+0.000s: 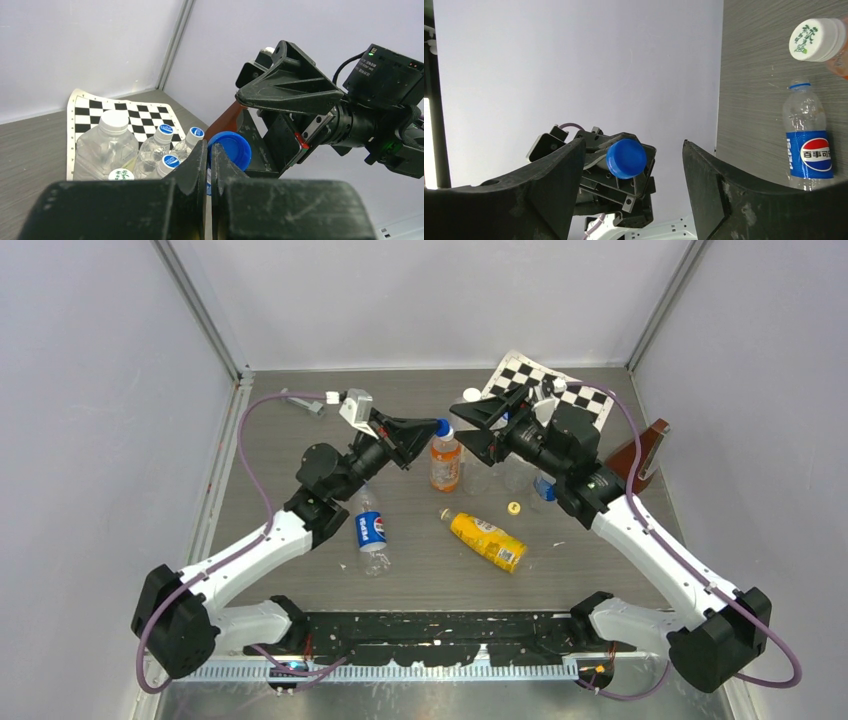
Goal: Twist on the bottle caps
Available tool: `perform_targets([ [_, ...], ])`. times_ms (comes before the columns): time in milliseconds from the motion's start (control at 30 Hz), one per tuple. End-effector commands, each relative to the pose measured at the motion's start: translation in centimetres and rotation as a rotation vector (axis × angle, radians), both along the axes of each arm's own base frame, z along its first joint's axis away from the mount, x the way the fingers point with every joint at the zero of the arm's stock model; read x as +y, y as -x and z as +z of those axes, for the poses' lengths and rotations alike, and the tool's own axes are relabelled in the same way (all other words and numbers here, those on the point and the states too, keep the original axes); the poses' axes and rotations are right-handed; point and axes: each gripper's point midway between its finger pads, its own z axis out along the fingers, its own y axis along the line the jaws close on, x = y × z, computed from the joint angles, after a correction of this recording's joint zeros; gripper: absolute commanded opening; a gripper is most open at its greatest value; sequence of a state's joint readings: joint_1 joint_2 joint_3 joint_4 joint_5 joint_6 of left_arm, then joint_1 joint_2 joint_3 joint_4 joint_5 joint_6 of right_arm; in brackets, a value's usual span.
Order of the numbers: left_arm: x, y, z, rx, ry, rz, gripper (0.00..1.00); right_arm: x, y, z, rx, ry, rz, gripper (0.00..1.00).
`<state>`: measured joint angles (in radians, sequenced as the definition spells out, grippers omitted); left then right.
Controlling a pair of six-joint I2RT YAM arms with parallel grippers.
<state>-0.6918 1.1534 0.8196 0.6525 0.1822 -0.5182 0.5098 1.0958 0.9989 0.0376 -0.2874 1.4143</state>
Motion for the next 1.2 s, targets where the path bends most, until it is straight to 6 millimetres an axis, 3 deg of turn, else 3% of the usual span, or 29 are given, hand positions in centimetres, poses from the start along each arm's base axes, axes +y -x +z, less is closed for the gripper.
perform_targets([
  [0,0.4,0.0,2.5,-0.072,0.102,0.033,0.00,0.3,-0.3,2.6,-0.057,-0.088,-0.013,0.75],
  [600,-0.5,-0.4,3.2,-0.092,0.203,0.025,0.00,0.9,-0.1,2.2,-0.046,-0.111,-0.001,0.65],
  [1167,-0.9,-0.7,2.4,-0.082,0.227,0.028,0.01,0.6,0.2,3.0,-0.055,-0.150,-0.007,0.53],
])
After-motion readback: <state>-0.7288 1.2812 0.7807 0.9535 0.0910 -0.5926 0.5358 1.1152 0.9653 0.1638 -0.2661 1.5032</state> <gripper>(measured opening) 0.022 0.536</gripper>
